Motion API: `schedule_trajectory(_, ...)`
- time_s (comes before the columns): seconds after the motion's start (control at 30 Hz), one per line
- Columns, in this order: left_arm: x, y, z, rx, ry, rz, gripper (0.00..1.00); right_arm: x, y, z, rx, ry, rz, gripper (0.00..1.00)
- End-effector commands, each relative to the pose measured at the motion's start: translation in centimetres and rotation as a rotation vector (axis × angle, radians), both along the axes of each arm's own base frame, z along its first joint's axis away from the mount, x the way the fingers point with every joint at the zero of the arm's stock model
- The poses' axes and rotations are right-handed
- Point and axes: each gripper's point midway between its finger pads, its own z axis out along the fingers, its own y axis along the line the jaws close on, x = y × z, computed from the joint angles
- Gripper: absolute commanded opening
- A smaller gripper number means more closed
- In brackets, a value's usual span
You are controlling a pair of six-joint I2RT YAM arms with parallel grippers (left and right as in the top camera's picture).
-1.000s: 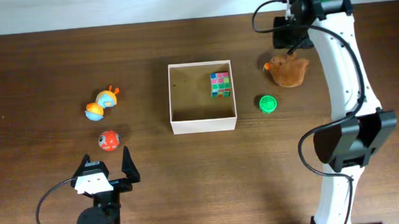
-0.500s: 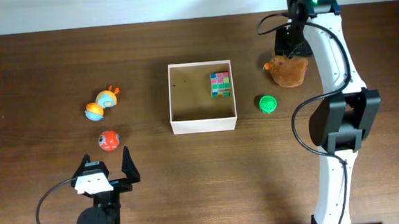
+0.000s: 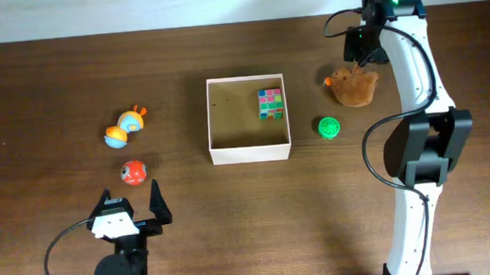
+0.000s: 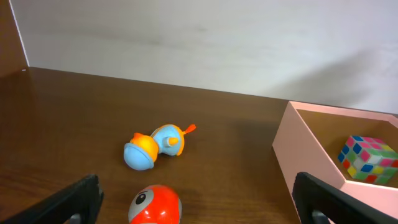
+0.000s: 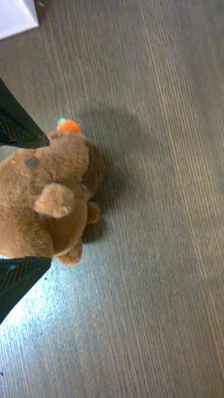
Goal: Pack container
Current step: 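Lower the right gripper and grasp the brown plush bear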
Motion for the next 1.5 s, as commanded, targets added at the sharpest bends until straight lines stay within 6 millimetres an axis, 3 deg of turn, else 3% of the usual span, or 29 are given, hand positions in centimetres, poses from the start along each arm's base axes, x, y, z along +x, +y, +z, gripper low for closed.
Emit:
schedule_trajectory(0.0,-0.1,0.2,0.0,0.016,-0.003,0.007,0.99,0.1,-0.4,-2.4,-0.006,0.041,0.001,0.50)
schedule_trajectory(0.43,-0.1,0.2,0.0,0.016,-0.003,0.007,0.99,0.4,-0.4,-4.9,-0.005,0.070,0.001,0.49)
schedule_trajectory(0.5,-0.1,0.2,0.0,0.016,-0.003,0.007,0.99,0.4,-0.4,-5.3,-0.005,0.079,0.001,0.42)
schedule_trajectory(0.6,-0.1,0.2,0.0,0.016,-0.003,0.007,0.99,0.3,-0.4,-6.0,-0.004,0.094,0.001,0.38)
schedule_trajectory(0.87,-0.1,0.2,0.0,0.016,-0.003,0.007,0.99,0.2,-0.3,-6.1,-0.002,0.096,0.002,0.11)
schedule_trajectory(1.0,-0.1,0.2,0.0,0.016,-0.003,0.007,0.99,0.2,-0.3,-6.0,-0.002,0.096,0.002,0.04)
schedule_trajectory(1.47,-0.1,0.2,0.0,0.016,-0.003,0.007,0.99,0.1,-0.4,-5.6,-0.012,0.098,0.024,0.04)
